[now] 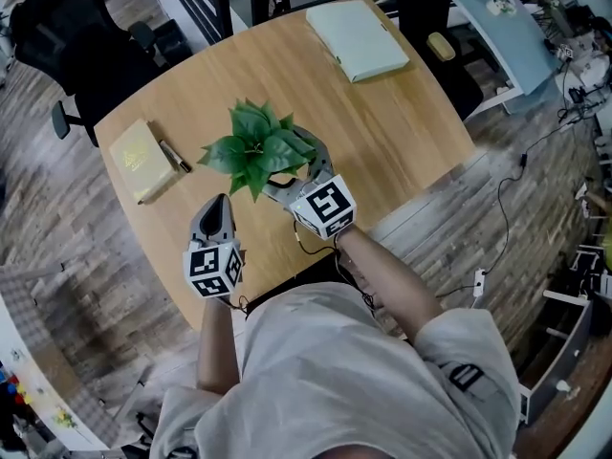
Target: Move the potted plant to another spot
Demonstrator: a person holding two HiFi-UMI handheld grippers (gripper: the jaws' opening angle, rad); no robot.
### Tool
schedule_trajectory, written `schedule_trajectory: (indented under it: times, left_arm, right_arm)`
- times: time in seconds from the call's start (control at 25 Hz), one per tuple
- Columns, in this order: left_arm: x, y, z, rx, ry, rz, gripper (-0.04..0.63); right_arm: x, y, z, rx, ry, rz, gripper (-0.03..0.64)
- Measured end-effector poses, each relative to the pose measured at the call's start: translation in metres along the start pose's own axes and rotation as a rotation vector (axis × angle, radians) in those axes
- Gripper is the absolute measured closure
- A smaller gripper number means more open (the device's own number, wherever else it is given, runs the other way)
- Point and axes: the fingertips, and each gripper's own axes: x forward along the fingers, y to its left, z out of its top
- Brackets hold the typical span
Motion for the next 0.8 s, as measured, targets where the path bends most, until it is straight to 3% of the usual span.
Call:
schedule_trajectory:
  times: [0.4,0.8]
  left_arm:
    - [0.053,-0.096,0.005,0.053,0.033,-0.048,0.583]
    - [0.100,-0.187,0.002,0.081,0.022,-0.087,0.583]
  right_arm:
    - [-0.070,-0.078,0.023,-0.018,-0.049,-0.012,0.118]
    - [-0.158,-0.156,0.022,-0.005,-0.051,-0.081,0.118]
